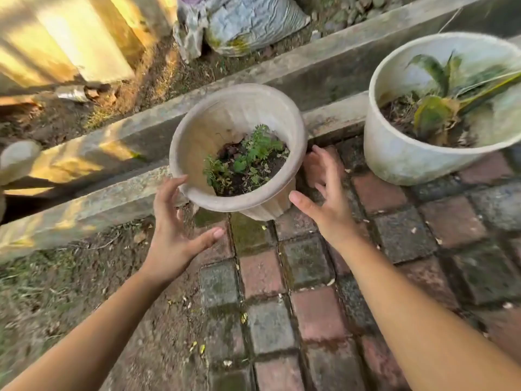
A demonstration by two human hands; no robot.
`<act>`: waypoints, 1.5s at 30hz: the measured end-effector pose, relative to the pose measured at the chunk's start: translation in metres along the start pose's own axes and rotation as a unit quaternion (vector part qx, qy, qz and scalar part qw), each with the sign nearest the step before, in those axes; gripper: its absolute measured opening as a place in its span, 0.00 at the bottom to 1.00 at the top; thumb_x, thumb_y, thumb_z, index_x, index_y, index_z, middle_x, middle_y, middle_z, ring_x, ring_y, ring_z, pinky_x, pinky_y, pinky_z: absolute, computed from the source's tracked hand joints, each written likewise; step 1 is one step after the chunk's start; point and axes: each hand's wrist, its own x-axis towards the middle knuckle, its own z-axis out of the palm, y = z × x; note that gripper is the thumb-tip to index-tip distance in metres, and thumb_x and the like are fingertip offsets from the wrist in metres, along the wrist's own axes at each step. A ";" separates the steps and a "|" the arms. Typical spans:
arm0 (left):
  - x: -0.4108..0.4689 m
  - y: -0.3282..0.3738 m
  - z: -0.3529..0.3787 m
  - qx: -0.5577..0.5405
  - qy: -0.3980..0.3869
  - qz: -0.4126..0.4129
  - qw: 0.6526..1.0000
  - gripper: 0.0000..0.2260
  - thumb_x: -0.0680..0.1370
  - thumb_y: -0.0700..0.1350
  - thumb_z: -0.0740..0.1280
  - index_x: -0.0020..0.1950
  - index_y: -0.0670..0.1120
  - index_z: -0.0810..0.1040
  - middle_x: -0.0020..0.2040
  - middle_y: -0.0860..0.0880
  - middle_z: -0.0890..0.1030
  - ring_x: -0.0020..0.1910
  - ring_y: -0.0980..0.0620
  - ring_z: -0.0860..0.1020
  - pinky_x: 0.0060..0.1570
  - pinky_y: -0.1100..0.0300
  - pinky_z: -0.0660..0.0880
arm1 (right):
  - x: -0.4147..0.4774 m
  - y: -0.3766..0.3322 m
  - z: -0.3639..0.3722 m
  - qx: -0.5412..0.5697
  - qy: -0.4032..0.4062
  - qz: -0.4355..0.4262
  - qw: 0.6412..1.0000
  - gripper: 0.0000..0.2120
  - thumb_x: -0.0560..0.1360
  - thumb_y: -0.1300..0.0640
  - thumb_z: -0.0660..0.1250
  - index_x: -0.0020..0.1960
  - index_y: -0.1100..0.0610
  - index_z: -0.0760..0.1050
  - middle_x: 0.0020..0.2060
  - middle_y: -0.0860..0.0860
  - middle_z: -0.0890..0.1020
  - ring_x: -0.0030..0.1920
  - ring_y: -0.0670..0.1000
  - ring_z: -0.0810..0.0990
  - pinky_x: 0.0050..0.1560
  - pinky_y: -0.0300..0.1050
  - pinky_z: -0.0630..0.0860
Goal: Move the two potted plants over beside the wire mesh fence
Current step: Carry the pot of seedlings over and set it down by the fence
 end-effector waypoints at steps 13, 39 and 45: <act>0.027 -0.002 0.019 -0.064 0.032 0.005 0.997 0.44 0.65 0.66 0.79 0.72 0.59 0.58 0.73 0.55 0.65 0.69 0.73 0.71 0.65 0.76 0.72 | 0.030 0.007 0.000 0.007 -0.079 0.005 0.997 0.54 0.63 0.25 0.76 0.82 0.41 0.58 0.82 0.45 0.65 0.83 0.51 0.63 0.81 0.67 0.61; 0.034 -0.034 0.041 -0.195 0.077 0.068 0.975 0.50 0.67 0.65 0.82 0.80 0.68 0.54 0.85 0.57 0.57 0.85 0.39 0.60 0.74 0.19 0.61 | 0.033 0.060 0.021 0.031 -0.091 0.063 0.993 0.54 0.52 0.24 0.79 0.72 0.27 0.56 0.75 0.42 0.68 0.77 0.46 0.67 0.72 0.38 0.69; 0.031 -0.010 0.050 -0.269 0.114 0.067 0.954 0.39 0.68 0.47 0.70 0.77 0.61 0.61 0.79 0.51 0.68 0.78 0.34 0.68 0.65 0.13 0.66 | 0.033 0.058 0.030 0.096 -0.056 0.076 0.991 0.53 0.47 0.26 0.81 0.69 0.27 0.63 0.74 0.40 0.71 0.73 0.40 0.72 0.67 0.35 0.74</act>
